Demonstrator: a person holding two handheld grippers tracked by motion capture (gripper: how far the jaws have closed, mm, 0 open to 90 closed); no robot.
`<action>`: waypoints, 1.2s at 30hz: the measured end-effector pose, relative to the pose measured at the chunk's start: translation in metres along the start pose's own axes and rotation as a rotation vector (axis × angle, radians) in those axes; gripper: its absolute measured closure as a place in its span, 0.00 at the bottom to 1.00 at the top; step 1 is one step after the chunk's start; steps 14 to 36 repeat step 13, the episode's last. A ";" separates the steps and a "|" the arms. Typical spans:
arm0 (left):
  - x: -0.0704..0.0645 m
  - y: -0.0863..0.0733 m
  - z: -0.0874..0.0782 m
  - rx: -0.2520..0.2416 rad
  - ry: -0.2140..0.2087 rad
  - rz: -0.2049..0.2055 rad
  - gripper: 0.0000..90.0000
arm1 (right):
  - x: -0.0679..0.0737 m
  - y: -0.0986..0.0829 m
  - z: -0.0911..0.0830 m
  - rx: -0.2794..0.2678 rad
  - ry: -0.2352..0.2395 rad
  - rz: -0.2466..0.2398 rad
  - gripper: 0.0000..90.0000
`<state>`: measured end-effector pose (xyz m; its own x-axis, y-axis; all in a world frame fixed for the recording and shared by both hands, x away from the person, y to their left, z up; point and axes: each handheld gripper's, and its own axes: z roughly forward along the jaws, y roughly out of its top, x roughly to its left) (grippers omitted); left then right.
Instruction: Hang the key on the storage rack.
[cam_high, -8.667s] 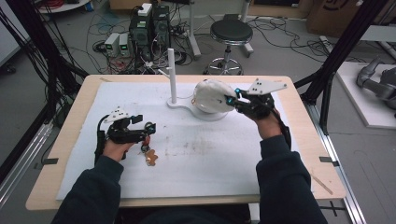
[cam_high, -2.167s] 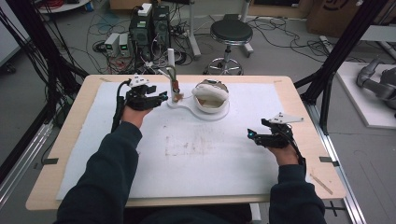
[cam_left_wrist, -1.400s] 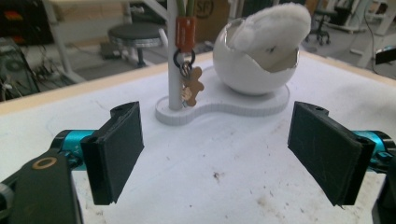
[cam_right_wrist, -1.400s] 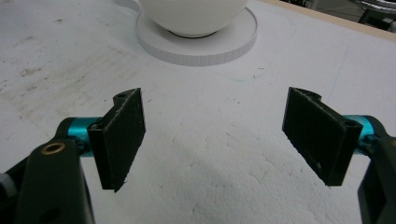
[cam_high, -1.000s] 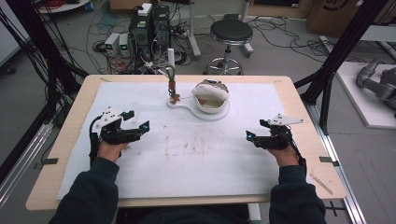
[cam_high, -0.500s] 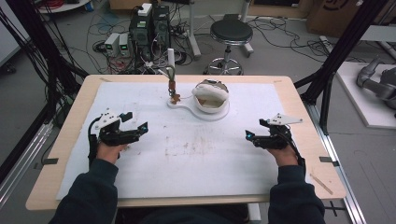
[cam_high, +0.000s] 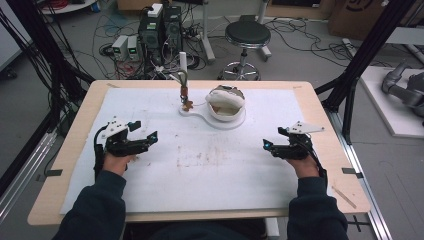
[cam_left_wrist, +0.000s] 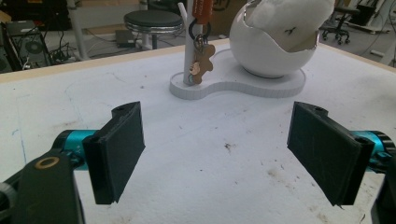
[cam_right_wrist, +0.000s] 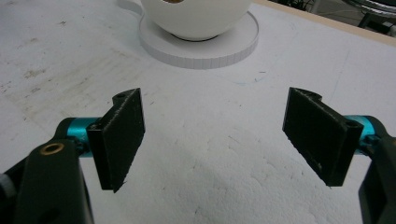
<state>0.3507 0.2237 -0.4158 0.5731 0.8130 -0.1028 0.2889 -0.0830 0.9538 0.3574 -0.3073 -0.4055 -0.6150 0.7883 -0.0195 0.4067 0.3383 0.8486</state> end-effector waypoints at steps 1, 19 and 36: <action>0.000 0.000 0.000 0.001 0.001 0.000 0.21 | 0.000 0.000 0.000 0.000 0.000 -0.002 0.24; 0.002 -0.001 0.001 0.010 0.006 -0.004 0.21 | -0.001 0.000 -0.001 -0.005 -0.002 0.007 0.24; 0.002 -0.001 0.001 0.010 0.006 -0.004 0.21 | -0.001 0.000 -0.001 -0.005 -0.002 0.007 0.24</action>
